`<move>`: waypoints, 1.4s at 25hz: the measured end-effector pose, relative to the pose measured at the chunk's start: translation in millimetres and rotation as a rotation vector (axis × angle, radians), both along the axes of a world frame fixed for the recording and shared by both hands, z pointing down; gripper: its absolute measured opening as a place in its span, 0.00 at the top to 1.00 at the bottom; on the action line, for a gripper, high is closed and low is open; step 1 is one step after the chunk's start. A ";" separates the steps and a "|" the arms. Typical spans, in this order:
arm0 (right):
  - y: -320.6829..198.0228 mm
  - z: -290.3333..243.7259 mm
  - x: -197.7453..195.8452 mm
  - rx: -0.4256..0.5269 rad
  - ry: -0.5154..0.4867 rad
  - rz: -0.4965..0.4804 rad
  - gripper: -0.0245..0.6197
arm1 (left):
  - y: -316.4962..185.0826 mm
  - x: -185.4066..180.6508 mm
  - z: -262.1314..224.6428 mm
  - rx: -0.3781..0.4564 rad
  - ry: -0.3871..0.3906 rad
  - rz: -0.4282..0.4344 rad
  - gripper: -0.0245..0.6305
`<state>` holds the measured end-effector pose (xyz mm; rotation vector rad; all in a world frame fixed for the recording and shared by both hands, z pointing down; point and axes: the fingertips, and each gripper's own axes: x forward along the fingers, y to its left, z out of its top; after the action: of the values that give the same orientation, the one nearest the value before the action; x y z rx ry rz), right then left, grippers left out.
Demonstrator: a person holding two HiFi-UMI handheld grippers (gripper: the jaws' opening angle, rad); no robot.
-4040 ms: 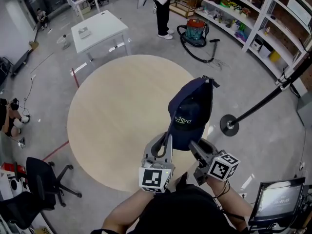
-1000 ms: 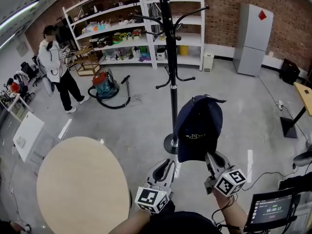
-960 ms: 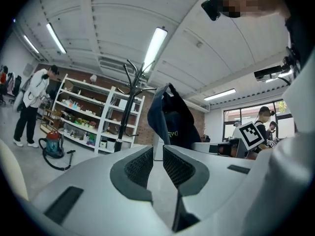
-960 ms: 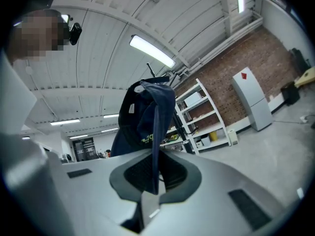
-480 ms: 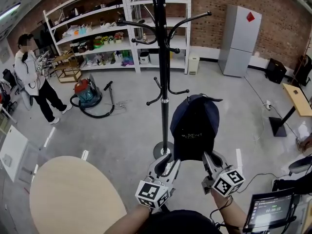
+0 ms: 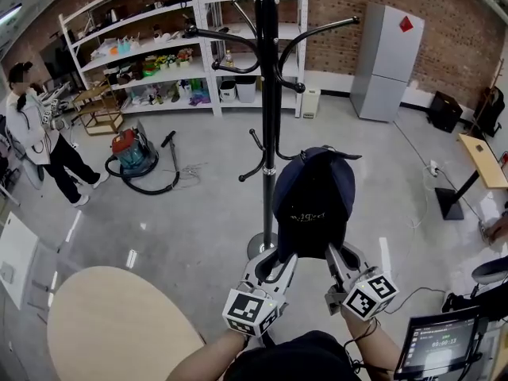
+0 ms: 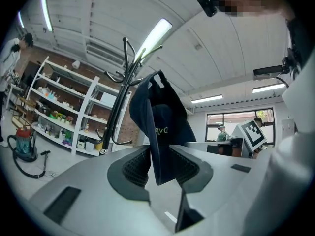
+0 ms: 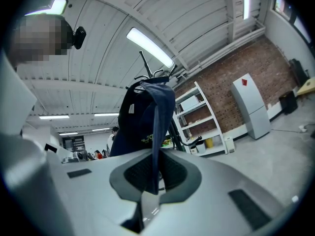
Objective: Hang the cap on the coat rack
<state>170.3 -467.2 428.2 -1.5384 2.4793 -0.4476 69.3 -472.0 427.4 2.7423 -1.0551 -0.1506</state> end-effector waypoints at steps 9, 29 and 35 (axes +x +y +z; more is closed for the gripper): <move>-47.8 -23.5 5.2 0.026 -0.039 -0.060 0.93 | -45.8 -0.2 -26.6 0.018 0.006 -0.115 0.90; -126.3 -48.0 4.8 -0.013 -0.065 -0.199 0.93 | -107.4 0.1 -56.6 0.004 -0.010 -0.273 0.90; -135.5 -39.1 -0.3 -0.059 -0.064 -0.224 0.93 | -114.0 -3.9 -48.6 -0.038 -0.030 -0.282 0.90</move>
<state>170.0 -602.7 389.1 -1.2489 2.6210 -0.6003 65.4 -585.9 378.8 2.5563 -1.4342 -0.1292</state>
